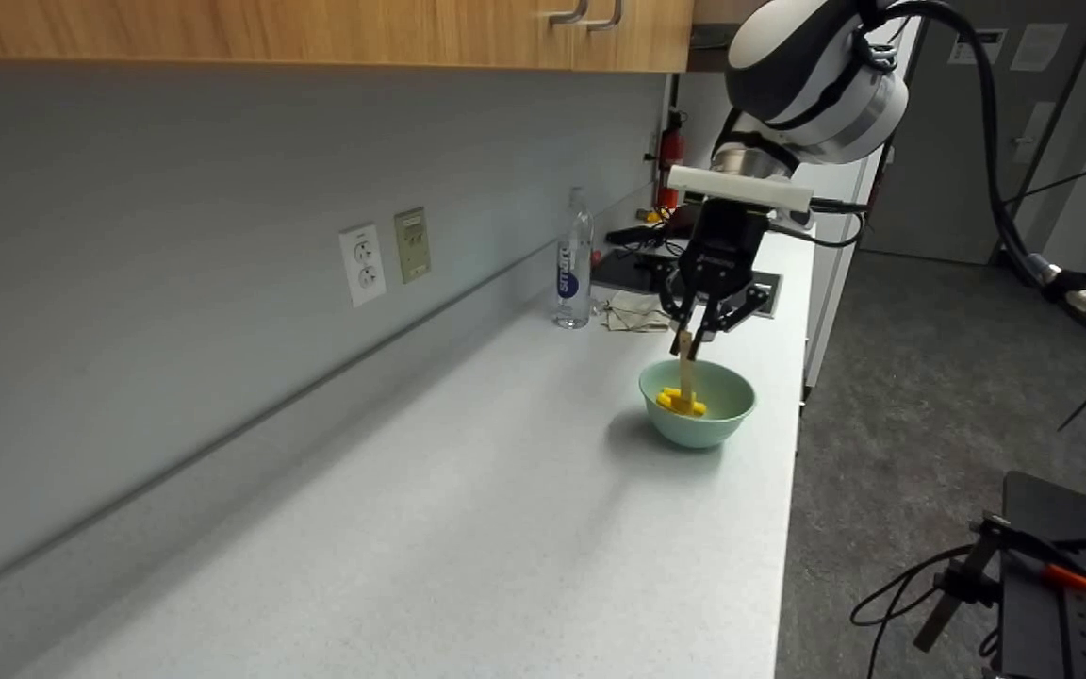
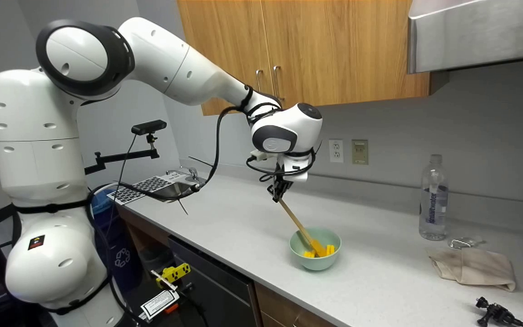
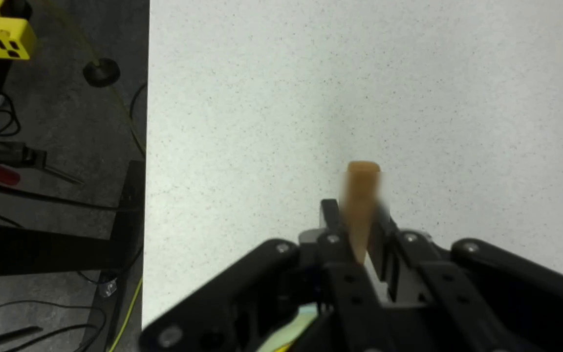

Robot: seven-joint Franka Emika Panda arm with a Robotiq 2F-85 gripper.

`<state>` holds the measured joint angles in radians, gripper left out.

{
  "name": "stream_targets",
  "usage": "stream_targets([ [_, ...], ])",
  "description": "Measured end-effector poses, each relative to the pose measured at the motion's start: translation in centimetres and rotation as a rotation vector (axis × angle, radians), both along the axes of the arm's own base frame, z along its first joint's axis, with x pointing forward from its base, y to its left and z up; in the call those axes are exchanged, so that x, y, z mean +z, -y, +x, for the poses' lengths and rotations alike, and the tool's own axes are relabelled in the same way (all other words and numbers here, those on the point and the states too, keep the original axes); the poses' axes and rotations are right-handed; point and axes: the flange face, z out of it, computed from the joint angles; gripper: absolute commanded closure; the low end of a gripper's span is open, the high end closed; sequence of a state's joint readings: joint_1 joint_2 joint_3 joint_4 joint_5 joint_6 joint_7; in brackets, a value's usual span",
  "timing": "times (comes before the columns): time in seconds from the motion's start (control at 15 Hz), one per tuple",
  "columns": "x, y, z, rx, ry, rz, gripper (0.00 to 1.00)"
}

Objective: Use the ladle to stir in the bow

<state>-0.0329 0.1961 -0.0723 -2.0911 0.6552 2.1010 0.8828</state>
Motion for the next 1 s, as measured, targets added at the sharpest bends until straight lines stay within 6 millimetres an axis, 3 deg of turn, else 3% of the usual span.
stream_targets([
  [0.27,0.1,-0.7,0.2,0.014,0.017,-0.015,0.96],
  [0.33,0.1,-0.9,0.2,0.018,0.016,-0.014,0.65],
  [0.87,-0.5,-2.4,-0.2,0.043,0.002,-0.009,0.06],
  [1.0,-0.5,-2.4,-0.2,0.046,0.002,-0.012,0.0],
])
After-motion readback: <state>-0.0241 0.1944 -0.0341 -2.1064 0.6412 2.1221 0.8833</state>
